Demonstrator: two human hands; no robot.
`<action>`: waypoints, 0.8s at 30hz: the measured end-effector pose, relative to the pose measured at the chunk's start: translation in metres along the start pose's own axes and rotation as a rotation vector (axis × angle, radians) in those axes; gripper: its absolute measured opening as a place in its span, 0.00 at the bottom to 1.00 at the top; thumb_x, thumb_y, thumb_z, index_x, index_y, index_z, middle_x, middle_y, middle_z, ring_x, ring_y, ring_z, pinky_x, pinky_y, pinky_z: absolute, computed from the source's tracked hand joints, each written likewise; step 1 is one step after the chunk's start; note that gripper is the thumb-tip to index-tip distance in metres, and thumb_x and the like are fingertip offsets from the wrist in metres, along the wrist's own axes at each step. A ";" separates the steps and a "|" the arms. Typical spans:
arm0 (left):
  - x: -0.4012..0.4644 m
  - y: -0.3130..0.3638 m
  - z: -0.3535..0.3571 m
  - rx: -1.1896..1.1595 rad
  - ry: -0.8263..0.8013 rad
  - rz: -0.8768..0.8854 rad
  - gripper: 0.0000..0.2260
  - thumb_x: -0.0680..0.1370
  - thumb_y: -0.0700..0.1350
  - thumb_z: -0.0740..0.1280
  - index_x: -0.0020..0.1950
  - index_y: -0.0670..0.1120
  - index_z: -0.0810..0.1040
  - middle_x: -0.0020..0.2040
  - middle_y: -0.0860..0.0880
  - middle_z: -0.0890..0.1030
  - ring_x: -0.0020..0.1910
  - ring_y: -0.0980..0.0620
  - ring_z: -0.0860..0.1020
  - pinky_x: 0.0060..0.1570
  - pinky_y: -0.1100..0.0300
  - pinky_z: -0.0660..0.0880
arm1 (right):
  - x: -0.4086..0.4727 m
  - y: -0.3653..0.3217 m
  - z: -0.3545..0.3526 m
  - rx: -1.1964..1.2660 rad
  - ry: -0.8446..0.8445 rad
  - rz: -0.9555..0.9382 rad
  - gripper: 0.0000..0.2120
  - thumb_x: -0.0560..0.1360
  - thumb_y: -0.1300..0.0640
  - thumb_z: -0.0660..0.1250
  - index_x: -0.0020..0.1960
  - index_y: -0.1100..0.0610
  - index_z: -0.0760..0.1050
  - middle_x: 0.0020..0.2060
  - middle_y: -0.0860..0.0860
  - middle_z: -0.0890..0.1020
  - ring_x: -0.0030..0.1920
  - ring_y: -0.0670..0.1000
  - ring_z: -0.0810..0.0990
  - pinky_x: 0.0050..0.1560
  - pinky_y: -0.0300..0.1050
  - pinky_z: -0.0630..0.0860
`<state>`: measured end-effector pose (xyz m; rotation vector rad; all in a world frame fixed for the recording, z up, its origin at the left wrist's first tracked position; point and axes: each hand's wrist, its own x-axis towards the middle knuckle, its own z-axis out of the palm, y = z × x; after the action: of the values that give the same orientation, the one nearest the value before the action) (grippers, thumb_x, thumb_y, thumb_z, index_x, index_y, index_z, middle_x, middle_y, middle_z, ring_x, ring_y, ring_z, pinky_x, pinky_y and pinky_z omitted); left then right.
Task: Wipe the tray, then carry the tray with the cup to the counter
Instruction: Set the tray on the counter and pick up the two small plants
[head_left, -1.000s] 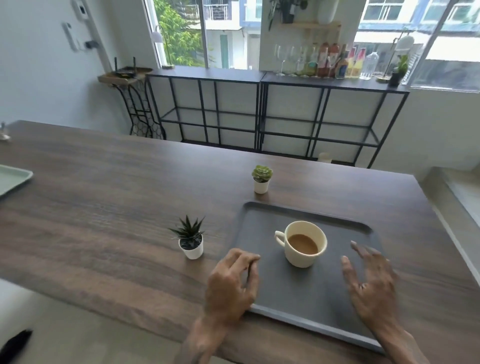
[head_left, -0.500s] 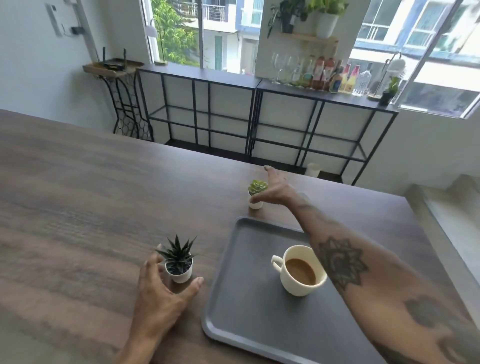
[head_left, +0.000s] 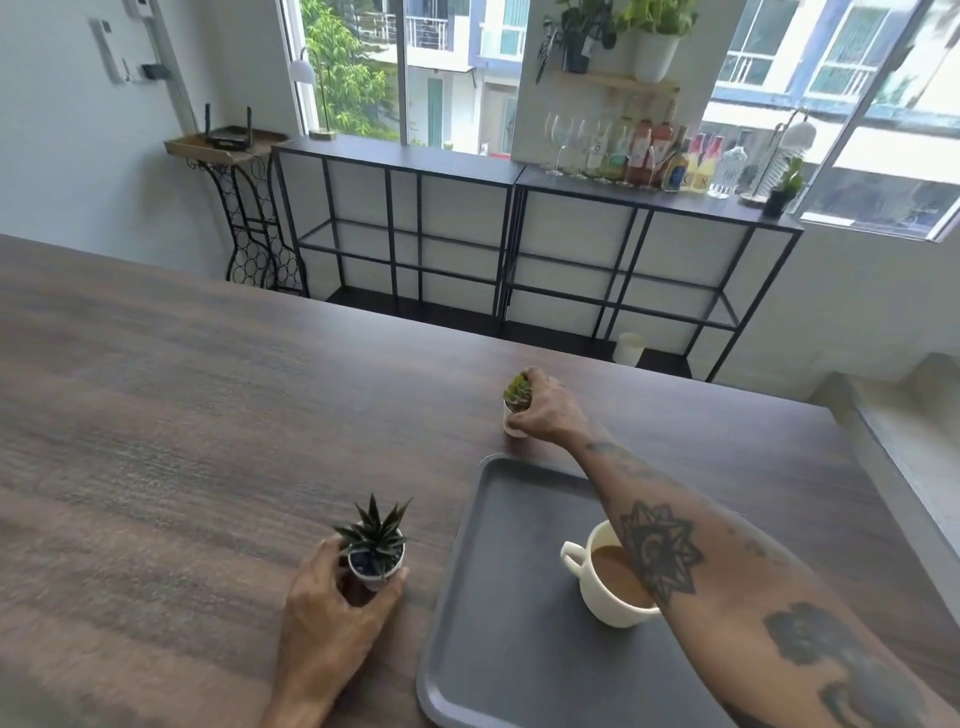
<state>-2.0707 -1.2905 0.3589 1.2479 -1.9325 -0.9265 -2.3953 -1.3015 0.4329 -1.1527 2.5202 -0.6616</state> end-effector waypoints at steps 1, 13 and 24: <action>0.014 0.009 -0.004 -0.005 -0.027 0.017 0.21 0.65 0.55 0.80 0.54 0.52 0.80 0.47 0.53 0.83 0.45 0.51 0.82 0.45 0.56 0.78 | 0.000 -0.004 -0.008 0.037 0.035 0.005 0.25 0.69 0.57 0.71 0.64 0.57 0.69 0.58 0.60 0.76 0.57 0.60 0.77 0.59 0.47 0.74; 0.196 0.146 -0.033 0.104 0.088 0.415 0.21 0.70 0.53 0.76 0.56 0.44 0.78 0.51 0.43 0.84 0.46 0.45 0.81 0.44 0.55 0.77 | -0.011 -0.061 -0.164 0.136 0.270 -0.247 0.25 0.71 0.59 0.73 0.64 0.58 0.67 0.45 0.49 0.74 0.48 0.51 0.77 0.49 0.42 0.78; 0.164 0.258 0.084 -0.073 -0.204 0.481 0.22 0.66 0.55 0.78 0.56 0.48 0.81 0.48 0.54 0.83 0.47 0.53 0.81 0.48 0.61 0.77 | -0.079 0.081 -0.241 -0.038 0.408 0.041 0.27 0.69 0.55 0.74 0.65 0.56 0.70 0.55 0.59 0.75 0.55 0.55 0.72 0.50 0.43 0.68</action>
<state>-2.3158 -1.3483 0.5513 0.6165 -2.1982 -0.8800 -2.5018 -1.1254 0.6024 -1.0623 2.8928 -0.9216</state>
